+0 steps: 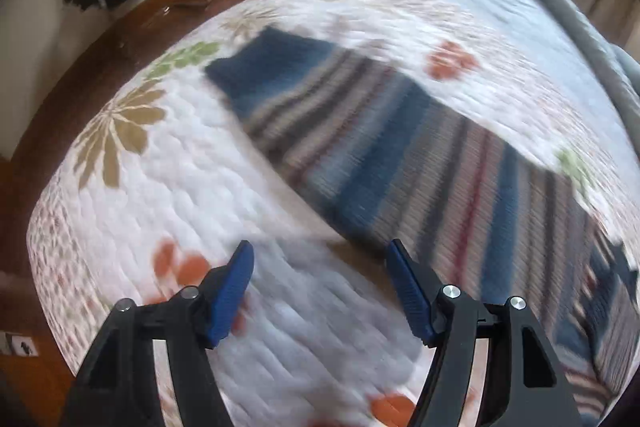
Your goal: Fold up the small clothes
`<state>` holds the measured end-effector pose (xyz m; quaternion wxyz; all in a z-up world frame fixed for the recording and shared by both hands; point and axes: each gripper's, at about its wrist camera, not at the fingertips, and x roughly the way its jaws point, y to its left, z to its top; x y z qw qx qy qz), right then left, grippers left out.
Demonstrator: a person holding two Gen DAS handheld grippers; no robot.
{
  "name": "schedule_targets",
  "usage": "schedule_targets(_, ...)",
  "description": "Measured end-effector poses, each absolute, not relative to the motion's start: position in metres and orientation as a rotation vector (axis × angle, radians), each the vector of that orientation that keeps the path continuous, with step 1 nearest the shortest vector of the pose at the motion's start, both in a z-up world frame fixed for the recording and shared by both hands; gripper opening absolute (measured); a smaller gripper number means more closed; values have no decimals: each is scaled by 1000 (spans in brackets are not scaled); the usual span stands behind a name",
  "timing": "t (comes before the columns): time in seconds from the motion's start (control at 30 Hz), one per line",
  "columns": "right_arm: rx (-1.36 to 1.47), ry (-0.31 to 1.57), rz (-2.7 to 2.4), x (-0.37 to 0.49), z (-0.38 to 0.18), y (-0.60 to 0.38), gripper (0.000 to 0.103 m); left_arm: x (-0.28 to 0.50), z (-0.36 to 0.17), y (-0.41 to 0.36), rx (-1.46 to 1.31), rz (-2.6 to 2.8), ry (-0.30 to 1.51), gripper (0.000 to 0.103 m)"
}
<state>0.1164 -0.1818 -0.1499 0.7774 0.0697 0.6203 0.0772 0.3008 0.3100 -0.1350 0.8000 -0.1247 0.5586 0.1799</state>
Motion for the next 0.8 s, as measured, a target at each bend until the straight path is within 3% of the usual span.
schedule_targets(0.47, 121, 1346, 216, 170, -157, -126, 37, 349, -163, 374, -561, 273, 1189, 69)
schedule_targets(0.5, 121, 1352, 211, 170, -159, -126, 37, 351, -163, 374, -559, 270, 1188, 59)
schedule_targets(0.53, 125, 1357, 209, 167, -162, -127, 37, 353, -162, 373, -544, 273, 1195, 29)
schedule_targets(0.6, 138, 1355, 212, 165, -164, -129, 37, 359, -161, 372, -553, 247, 1201, 12)
schedule_targets(0.8, 130, 1325, 214, 149, -151, -143, 37, 352, -126, 344, -528, 241, 1058, 10)
